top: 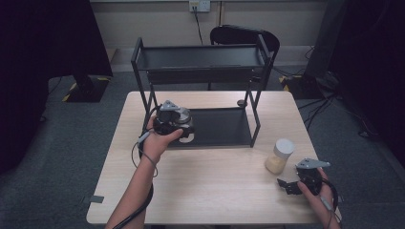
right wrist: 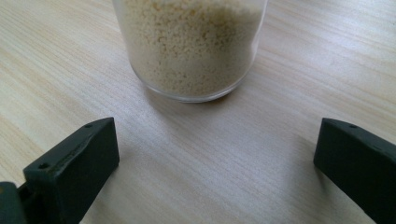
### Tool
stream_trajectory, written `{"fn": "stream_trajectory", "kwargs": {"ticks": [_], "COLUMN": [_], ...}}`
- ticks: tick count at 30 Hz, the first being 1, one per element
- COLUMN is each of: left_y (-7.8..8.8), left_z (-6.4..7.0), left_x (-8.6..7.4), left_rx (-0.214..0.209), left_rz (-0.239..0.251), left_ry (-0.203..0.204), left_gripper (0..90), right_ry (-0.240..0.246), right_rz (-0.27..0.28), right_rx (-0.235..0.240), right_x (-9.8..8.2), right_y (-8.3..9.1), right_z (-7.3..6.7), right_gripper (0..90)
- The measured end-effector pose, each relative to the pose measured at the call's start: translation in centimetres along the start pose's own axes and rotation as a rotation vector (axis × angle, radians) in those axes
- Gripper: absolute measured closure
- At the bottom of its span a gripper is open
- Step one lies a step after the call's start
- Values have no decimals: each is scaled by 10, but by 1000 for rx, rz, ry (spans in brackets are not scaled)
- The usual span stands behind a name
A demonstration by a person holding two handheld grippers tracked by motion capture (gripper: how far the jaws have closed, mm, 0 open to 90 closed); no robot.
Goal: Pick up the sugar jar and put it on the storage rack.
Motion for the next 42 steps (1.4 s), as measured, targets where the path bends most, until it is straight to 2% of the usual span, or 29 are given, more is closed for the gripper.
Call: {"fn": "stream_trajectory", "kwargs": {"ticks": [10, 13, 16, 19, 23, 26, 34, 42], "left_y": [8, 12, 15, 18, 21, 23, 28, 33], "left_z": [-7, -9, -11, -13, -16, -15, -15, -12], "left_x": [17, 23, 29, 36, 44, 54, 69, 86], "left_rx": [6, 16, 19, 38, 41, 57, 48, 63], "left_rz": [2, 0, 3, -5, 2, -6, 14, 14], "left_ry": [1, -7, 4, -6, 0, -12, -6, -20], "left_gripper": [302, 302, 302, 302, 302, 302, 303, 303], "right_ry": [0, 0, 0, 0, 0, 0, 0, 0], "right_rz": [0, 0, 0, 0, 0, 0, 0, 1], "right_rx": [0, 0, 0, 0, 0, 0, 0, 0], "right_x": [0, 0, 0, 0, 0, 0, 0, 0], "right_y": [0, 0, 0, 0, 0, 0, 0, 0], "right_z": [0, 0, 0, 0, 0, 0, 0, 0], "right_gripper": [0, 0, 0, 0, 0, 0, 0, 0]}}
Point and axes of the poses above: each handheld gripper's, and its own axes: y roughly backward along the jaws, x roughly out of its top, z roughly to its right, the point moved 5 cm from there along -y, roughly forward along the jaws, and after that the axes turned 2 degrees about -y, right-handed, at the moved point
